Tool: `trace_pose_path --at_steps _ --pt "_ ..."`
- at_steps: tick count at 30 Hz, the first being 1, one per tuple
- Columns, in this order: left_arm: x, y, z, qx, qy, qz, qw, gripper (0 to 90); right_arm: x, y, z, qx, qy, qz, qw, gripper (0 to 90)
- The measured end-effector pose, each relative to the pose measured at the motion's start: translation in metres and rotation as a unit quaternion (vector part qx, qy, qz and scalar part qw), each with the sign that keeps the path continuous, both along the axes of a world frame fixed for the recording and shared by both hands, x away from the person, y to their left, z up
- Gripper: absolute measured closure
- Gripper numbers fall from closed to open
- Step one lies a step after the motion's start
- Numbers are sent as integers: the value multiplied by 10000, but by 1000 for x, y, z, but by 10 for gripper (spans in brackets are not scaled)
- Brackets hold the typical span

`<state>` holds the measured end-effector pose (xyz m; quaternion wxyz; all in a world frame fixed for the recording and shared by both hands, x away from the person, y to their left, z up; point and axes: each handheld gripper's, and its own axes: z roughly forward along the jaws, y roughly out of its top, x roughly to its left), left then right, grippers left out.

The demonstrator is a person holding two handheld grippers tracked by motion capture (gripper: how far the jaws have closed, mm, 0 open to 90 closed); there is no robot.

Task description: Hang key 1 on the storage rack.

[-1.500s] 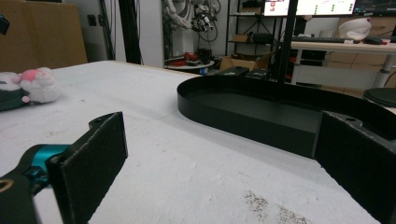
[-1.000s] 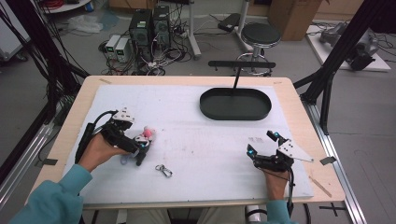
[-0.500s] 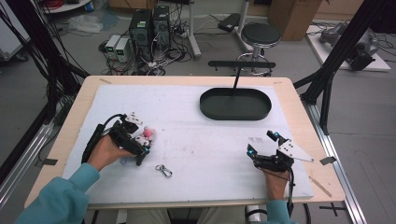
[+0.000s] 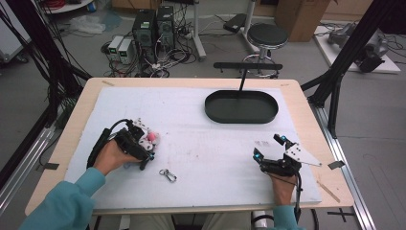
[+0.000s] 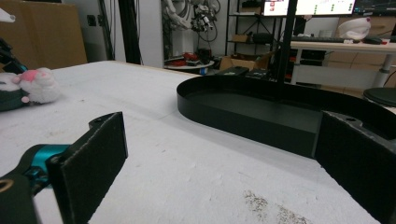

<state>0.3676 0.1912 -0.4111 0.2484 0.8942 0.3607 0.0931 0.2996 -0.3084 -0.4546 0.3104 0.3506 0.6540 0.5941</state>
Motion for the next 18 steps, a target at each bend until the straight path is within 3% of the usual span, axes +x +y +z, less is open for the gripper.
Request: trace_pose_path --at_steps 3,8,18 --pt "1 1 -1 27 50 21 10000 116 0 0 0 -9 -20 3 10000 25" --pt "3 0 -3 -34 150 -63 9999 221 0 0 0 -8 -20 6 10000 25" --pt "1 -1 -2 -65 87 -114 9999 356 0 0 0 -8 -13 5 10000 25"
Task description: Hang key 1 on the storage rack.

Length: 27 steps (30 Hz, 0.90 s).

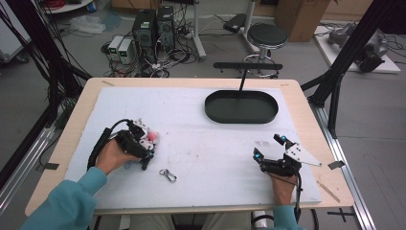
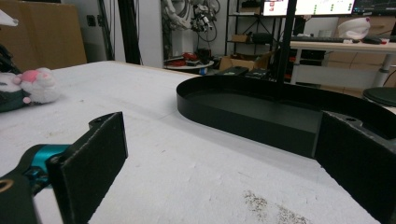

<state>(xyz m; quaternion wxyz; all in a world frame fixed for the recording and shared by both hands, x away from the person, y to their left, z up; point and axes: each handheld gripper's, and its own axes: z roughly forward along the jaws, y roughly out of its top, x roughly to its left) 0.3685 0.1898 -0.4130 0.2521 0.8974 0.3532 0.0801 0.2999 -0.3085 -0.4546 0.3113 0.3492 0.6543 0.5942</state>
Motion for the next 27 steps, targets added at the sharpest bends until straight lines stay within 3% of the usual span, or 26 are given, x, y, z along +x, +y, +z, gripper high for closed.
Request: trace_pose_path --at_steps 8,15,17,20,22,27 --pt "1 2 2 -65 -60 -19 10000 388 0 0 0 1 12 -5 10000 25" --pt "-1 10 11 -455 -343 -183 9982 391 1 2 1 -62 66 -15 10000 25" --pt "-2 13 15 -663 -471 -294 9963 392 2 0 1 -5 127 -2 9999 25" --pt "-4 16 21 -1014 -739 -450 9911 391 4 -3 3 121 198 -15 9997 25" --pt "-5 18 24 -1140 -933 -502 9878 391 5 -4 8 171 167 39 9997 25" --pt "-4 20 27 -1472 -1153 -583 9806 392 9 -4 26 266 107 340 9990 25"
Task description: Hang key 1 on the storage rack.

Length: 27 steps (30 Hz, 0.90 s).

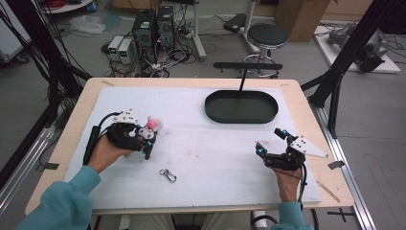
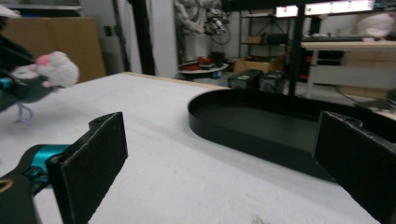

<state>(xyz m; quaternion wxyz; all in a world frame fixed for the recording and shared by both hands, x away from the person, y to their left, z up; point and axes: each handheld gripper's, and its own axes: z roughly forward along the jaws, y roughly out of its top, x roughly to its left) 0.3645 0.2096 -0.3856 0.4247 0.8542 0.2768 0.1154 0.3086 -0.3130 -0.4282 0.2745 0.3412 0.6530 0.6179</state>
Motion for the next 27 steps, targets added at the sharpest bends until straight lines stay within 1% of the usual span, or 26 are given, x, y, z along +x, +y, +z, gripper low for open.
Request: trace_pose_path --at_steps 1,4,6,8,9,10,11,12,13,15,18,20,21,22,23,24,25,26,27 --pt "0 0 1 -48 -27 -57 10000 391 2 1 6 -14 -22 115 9999 25" --pt "-1 -2 4 -137 -140 -176 9997 391 7 5 19 -14 32 505 9987 25" --pt "-2 -5 8 -157 -192 -242 9994 391 12 9 26 -36 131 817 9966 25" --pt "-2 -8 12 -187 -261 -394 9987 392 16 13 33 -91 117 1010 9948 25" --pt "-2 -9 14 -266 -329 -480 9980 392 18 16 36 -118 153 1070 9941 25" --pt "-1 -11 17 -390 -353 -580 9969 392 20 18 39 -173 117 1133 9933 25" --pt "-1 -12 19 -436 -389 -649 9962 392 21 20 41 -196 137 1214 9923 25" --pt "0 -13 21 -489 -389 -735 9953 392 24 22 44 -260 97 1268 9915 25" --pt "0 -14 22 -528 -384 -820 9945 392 25 24 46 -315 138 1324 9906 25" --pt "2 -17 24 -477 -401 -929 9937 392 28 29 51 -403 152 1503 9877 25" --pt "3 -22 27 -572 -409 -1060 9919 392 34 36 57 -520 141 1717 9837 25" --pt "4 -25 30 -576 -431 -1149 9908 392 37 40 61 -524 203 1873 9807 25" --pt "4 -26 30 -630 -475 -1196 9897 392 39 42 63 -536 198 1943 9793 25" --pt "4 -28 31 -657 -462 -1236 9891 392 41 44 65 -531 213 2040 9773 25" --pt "5 -29 31 -639 -473 -1256 9889 392 43 46 67 -547 231 2125 9754 25" --pt "5 -30 32 -637 -481 -1278 9886 392 44 48 69 -616 247 2193 9734 26" --pt "6 -31 32 -645 -473 -1340 9878 392 46 50 72 -685 222 2275 9711 26" --pt "6 -32 33 -643 -495 -1389 9870 392 47 53 74 -712 241 2332 9695 26" --pt "6 -34 33 -688 -511 -1428 9860 392 49 55 76 -734 228 2393 9679 25"
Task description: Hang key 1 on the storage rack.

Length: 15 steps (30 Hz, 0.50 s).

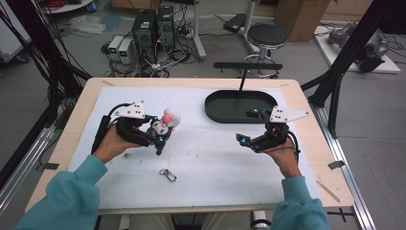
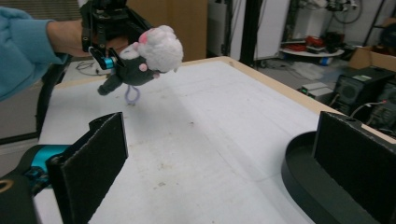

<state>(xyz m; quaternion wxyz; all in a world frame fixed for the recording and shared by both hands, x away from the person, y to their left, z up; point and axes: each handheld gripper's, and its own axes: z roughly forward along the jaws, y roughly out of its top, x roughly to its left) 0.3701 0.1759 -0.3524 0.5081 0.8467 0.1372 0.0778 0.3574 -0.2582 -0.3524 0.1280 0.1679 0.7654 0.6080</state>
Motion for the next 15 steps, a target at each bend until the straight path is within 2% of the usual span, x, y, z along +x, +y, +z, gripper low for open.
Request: trace_pose_path --at_steps 1,7,13,15 --pt "1 -1 1 -34 -21 -83 10000 392 1 2 2 -25 62 71 10000 26" --pt "2 -11 8 -99 -106 -382 9992 392 13 16 15 45 24 512 9987 25" --pt "5 -22 12 -38 -114 -616 9980 392 26 36 21 -183 70 912 9956 26" --pt "6 -25 13 -45 -129 -668 9977 392 31 43 24 -275 -5 1028 9943 26"
